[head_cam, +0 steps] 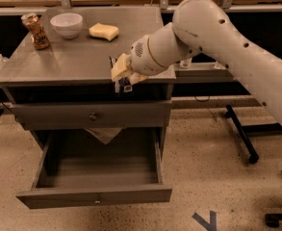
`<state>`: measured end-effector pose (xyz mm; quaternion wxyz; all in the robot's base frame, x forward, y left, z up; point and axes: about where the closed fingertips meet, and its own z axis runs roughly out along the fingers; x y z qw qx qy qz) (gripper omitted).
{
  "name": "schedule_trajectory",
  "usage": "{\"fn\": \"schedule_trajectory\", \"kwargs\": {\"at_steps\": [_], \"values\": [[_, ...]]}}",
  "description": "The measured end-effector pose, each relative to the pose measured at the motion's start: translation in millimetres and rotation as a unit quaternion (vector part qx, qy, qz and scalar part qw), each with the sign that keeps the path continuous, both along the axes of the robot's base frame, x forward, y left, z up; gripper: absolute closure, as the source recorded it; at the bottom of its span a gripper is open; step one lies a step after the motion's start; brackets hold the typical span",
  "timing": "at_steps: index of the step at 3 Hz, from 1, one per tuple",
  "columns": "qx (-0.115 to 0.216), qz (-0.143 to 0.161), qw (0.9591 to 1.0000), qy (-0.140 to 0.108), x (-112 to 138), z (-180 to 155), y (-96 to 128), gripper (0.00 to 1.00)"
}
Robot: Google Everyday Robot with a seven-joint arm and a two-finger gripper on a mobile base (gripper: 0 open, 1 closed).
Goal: Pick rxbar blueberry from middle drawer and place on counter
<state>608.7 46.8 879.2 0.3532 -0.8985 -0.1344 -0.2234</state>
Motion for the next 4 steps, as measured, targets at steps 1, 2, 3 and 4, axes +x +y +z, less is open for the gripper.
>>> {"fn": "schedule_trajectory", "kwargs": {"at_steps": [1,2,3,4], "values": [[0.009,0.000,0.9999,0.009,29.3,26.7,2.6,1.00],[0.020,-0.038,0.9989,0.019,64.5,47.8,-6.1,1.00],[0.024,-0.096,0.9946,0.032,93.4,56.9,-17.3,1.00],[0.014,-0.141,0.9888,0.046,113.0,48.8,-23.6,1.00]]}}
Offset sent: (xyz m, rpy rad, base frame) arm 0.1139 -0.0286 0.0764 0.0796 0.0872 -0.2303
